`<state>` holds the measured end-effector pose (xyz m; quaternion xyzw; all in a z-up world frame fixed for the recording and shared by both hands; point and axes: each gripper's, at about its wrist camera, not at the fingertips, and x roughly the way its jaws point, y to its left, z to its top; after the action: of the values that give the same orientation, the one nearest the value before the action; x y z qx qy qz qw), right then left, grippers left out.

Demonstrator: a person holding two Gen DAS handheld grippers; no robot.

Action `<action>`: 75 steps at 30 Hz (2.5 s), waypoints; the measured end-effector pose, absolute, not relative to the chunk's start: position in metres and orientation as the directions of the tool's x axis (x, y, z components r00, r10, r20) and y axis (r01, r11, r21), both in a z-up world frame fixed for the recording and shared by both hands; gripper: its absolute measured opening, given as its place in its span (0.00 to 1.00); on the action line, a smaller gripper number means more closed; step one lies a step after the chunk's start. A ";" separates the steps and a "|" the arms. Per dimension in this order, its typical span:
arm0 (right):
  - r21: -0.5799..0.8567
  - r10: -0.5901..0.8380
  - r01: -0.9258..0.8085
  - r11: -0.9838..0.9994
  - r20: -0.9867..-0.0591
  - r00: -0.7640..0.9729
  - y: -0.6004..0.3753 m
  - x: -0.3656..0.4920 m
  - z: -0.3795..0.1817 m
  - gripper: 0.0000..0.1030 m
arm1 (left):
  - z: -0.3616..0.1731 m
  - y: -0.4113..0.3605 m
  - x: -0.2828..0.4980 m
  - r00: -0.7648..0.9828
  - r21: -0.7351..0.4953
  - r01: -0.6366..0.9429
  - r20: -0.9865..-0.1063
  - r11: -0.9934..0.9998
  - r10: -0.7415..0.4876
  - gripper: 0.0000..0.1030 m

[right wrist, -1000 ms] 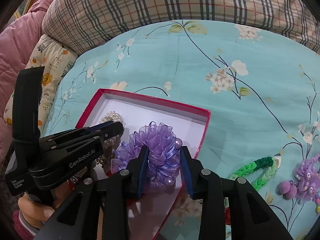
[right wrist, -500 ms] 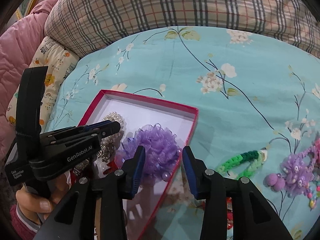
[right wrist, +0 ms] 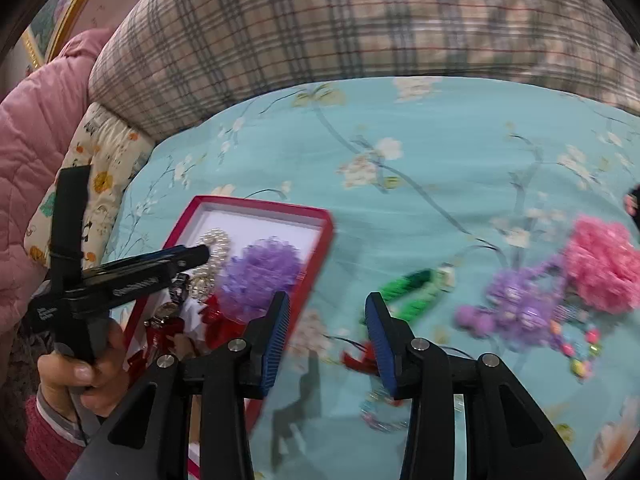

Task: Organize jewelry
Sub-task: 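Lower both items into the box and open both tools, then grasp the green braided clip with the left tool while the right tool grasps the pink scrunchie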

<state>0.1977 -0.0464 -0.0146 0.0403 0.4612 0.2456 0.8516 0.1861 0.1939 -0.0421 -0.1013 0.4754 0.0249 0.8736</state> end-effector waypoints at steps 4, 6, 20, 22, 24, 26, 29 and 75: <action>0.291 0.428 -0.336 0.896 -0.771 0.473 -0.078 0.192 -0.015 0.41 | -0.029 0.182 0.180 0.565 -0.172 -0.121 -0.822 0.978 -0.075 0.39; 0.285 0.413 -0.318 0.904 -0.774 0.480 -0.096 0.191 -0.015 0.41 | -0.024 0.173 0.178 0.572 -0.181 -0.107 -0.816 0.978 -0.089 0.43; 0.279 0.314 -0.148 0.949 -0.777 0.546 -0.190 0.185 -0.010 0.41 | -0.006 0.093 0.174 0.569 -0.211 0.032 -0.799 0.977 -0.192 0.45; 0.282 0.310 -0.136 0.950 -0.777 0.548 -0.199 0.185 -0.011 0.41 | -0.005 0.082 0.174 0.565 -0.209 0.052 -0.800 0.977 -0.201 0.45; 0.289 0.308 -0.122 0.949 -0.776 0.551 -0.207 0.185 -0.012 0.41 | -0.005 0.073 0.176 0.562 -0.207 0.067 -0.800 0.976 -0.208 0.45; 0.293 0.301 -0.107 0.950 -0.774 0.557 -0.214 0.186 -0.011 0.41 | -0.004 0.064 0.178 0.558 -0.204 0.085 -0.801 0.975 -0.216 0.45; 0.298 0.294 -0.087 0.951 -0.771 0.565 -0.222 0.189 -0.011 0.42 | -0.005 0.052 0.181 0.552 -0.198 0.109 -0.803 0.974 -0.225 0.45; 0.285 0.254 -0.037 0.958 -0.777 0.576 -0.238 0.256 -0.044 0.15 | -0.065 0.011 0.234 0.446 -0.125 0.141 -0.877 0.982 -0.176 0.09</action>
<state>0.2560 -0.2375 -0.0442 0.1197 0.4528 0.0827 0.8797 0.2337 0.0110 -0.0653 -0.0170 0.5179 -0.0931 0.8502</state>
